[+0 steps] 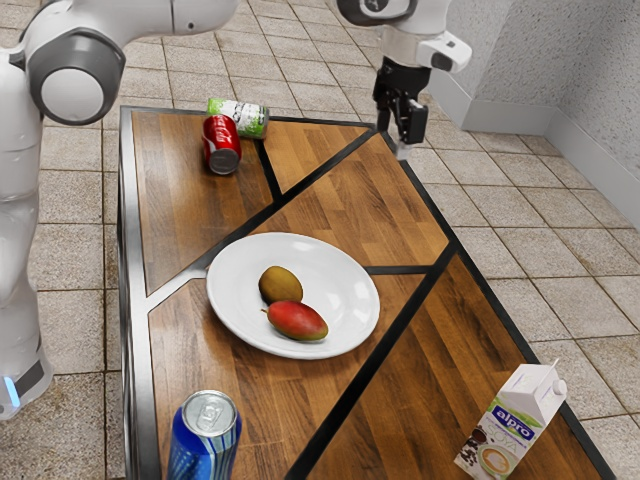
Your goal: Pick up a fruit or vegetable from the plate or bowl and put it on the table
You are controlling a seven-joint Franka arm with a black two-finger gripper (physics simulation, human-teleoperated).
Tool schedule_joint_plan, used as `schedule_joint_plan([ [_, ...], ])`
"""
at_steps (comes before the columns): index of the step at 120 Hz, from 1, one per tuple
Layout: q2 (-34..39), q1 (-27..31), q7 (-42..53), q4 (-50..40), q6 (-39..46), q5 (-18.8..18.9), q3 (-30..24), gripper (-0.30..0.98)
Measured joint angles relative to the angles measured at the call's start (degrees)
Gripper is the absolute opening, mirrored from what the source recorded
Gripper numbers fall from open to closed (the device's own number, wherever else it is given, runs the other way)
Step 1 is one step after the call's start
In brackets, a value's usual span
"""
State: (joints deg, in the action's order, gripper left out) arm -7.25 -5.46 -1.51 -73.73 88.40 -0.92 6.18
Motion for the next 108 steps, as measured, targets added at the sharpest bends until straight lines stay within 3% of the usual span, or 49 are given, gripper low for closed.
schedule_joint_plan([
  [48,-0.45,0.12,-0.86,0.22,0.27,-0.03,-0.01,0.68],
  [108,-8.52,-3.27,0.21,-0.30,1.94,0.43,-7.36,0.68],
])
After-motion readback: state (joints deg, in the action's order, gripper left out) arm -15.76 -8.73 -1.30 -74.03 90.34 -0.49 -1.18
